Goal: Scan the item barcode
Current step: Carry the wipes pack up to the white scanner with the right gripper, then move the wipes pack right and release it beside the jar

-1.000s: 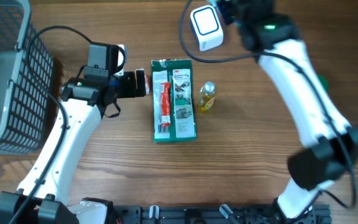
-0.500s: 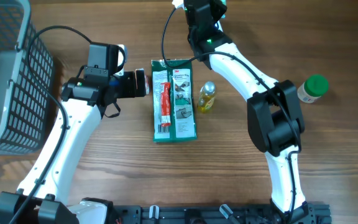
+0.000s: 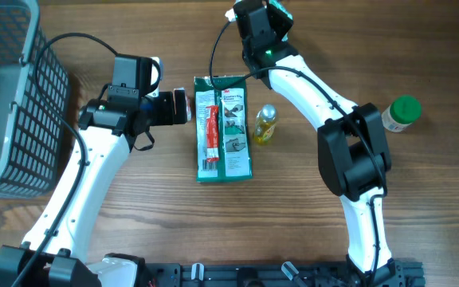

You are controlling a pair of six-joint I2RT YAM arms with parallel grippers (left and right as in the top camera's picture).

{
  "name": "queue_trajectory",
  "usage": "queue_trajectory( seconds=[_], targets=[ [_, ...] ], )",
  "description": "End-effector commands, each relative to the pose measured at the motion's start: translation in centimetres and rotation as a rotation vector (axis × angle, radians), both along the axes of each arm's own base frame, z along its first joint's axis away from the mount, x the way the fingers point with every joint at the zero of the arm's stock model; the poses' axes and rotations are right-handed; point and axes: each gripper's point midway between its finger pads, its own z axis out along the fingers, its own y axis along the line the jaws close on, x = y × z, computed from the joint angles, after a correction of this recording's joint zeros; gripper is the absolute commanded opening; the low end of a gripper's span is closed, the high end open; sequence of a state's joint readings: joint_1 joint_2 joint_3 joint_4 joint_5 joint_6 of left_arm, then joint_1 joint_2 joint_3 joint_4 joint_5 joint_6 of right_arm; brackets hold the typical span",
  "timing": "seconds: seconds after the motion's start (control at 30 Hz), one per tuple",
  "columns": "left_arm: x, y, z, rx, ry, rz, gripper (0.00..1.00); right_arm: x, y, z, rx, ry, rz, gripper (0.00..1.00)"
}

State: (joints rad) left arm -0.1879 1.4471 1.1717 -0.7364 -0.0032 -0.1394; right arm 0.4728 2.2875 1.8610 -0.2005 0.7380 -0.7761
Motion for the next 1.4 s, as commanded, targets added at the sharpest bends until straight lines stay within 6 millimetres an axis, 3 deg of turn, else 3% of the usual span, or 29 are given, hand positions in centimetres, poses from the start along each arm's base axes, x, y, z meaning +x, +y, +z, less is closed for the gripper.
queue_trajectory(
  seconds=[0.0, 0.17, 0.3, 0.53, 0.67, 0.7, 0.73, 0.8, 0.9, 1.0, 1.13, 1.27, 1.37],
  targets=[
    [0.3, 0.2, 0.6, 0.007, -0.019, 0.003, 1.0, -1.1, 1.9, -3.1, 0.028, 0.108, 0.081, 0.04],
    [0.3, 0.2, 0.6, 0.007, -0.019, 0.003, 1.0, -2.6, 4.1, -5.0, 0.052, 0.212, 0.173, 0.04],
    [0.3, 0.2, 0.6, 0.007, -0.019, 0.003, 1.0, -3.3, 5.7, -5.3, 0.071, 0.228, 0.209, 0.04],
    [0.3, 0.2, 0.6, 0.007, -0.019, 0.003, 1.0, -3.5, 4.7, -5.2, 0.145, 0.218, 0.127, 0.04],
    [0.3, 0.2, 0.6, 0.007, -0.019, 0.003, 1.0, -3.1, 2.2, 0.4, 0.298, 0.086, -0.004, 0.04],
    [0.3, 0.2, 0.6, 0.007, -0.019, 0.003, 1.0, -3.2, 0.9, 3.9, 0.358, 0.027, -0.035, 0.04],
    [0.3, 0.2, 0.6, 0.007, -0.019, 0.003, 1.0, -3.6, 0.0, 5.9, 0.394, -0.003, -0.058, 0.04],
    [0.3, 0.2, 0.6, 0.007, -0.019, 0.003, 1.0, -5.5, -2.8, 10.3, 0.485, -0.047, -0.13, 0.04],
    [0.3, 0.2, 0.6, 0.007, -0.019, 0.003, 1.0, -9.8, -6.6, 12.6, 0.656, 0.046, -0.224, 0.04],
    [0.3, 0.2, 0.6, 0.007, -0.019, 0.003, 1.0, -14.1, -9.2, 11.1, 0.83, 0.253, -0.315, 0.04],
    [0.3, 0.2, 0.6, 0.007, -0.019, 0.003, 1.0, -20.7, -11.7, 6.6, 0.975, 0.641, -0.47, 0.04],
    [0.3, 0.2, 0.6, 0.007, -0.019, 0.003, 1.0, -26.1, -15.7, 2.2, 0.846, 0.816, -0.691, 0.04],
    [0.3, 0.2, 0.6, 0.007, -0.019, 0.003, 1.0, -27.0, -17.2, -1.0, 0.764, 0.822, -0.756, 0.05]
  ],
)
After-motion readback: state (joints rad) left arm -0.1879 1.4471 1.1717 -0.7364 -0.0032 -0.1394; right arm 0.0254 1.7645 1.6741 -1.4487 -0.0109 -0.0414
